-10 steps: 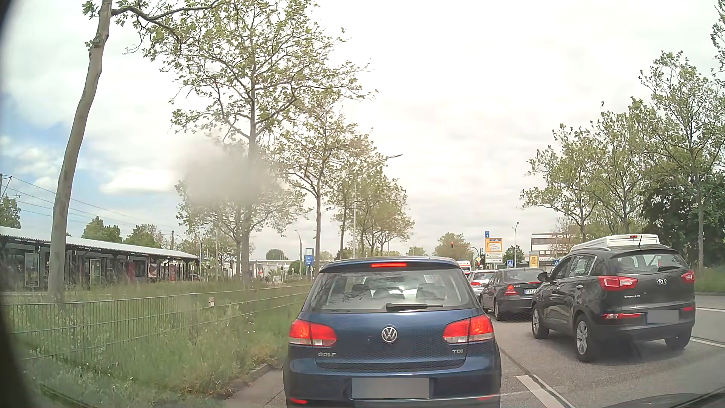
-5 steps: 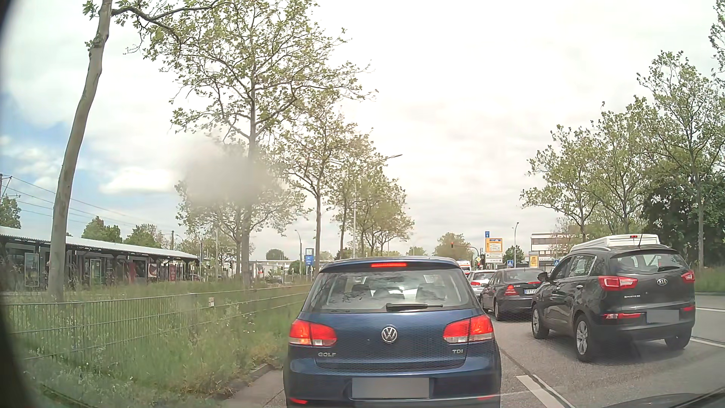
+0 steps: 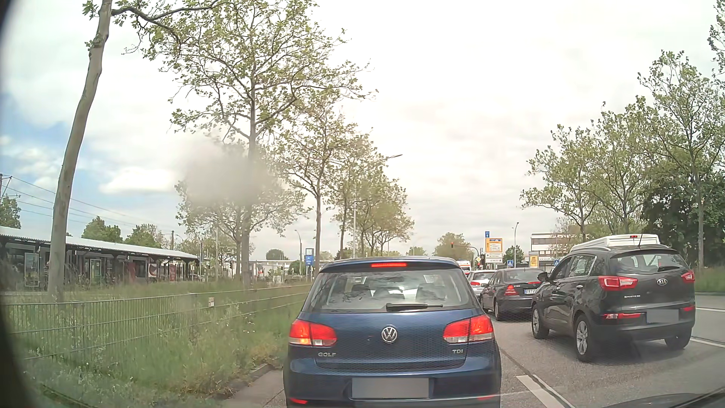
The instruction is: Follow the waypoints while adhering to traffic rules and regulations
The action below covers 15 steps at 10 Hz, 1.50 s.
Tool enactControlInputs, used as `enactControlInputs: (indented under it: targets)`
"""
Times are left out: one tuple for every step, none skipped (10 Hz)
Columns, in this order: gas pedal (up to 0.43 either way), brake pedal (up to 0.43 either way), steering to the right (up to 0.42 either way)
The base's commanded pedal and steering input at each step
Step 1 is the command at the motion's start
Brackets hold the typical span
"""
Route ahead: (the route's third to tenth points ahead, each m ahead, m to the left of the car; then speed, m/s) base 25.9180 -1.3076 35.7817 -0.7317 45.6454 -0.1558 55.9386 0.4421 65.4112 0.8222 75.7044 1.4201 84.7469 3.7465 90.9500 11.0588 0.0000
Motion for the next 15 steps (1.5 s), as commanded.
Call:
enactControlInputs:
  targets:
    - [0.000,0.250,-0.005]
    - [0.000,0.250,-0.005]
    - [0.000,0.250,-0.005]
    - [0.000,0.250,-0.005]
    - [0.000,0.250,-0.005]
    - [0.000,0.256,-0.005]
    - [0.000,0.250,-0.005]
    - [0.000,0.256,-0.005]
    - [0.000,0.250,-0.005]
    - [0.000,0.250,-0.005]
    - [0.000,0.250,-0.005]
    - [0.000,0.256,-0.005]
    - [0.000,0.250,-0.005]
    - [0.000,0.250,-0.005]
    - [0.000,0.250,-0.005]
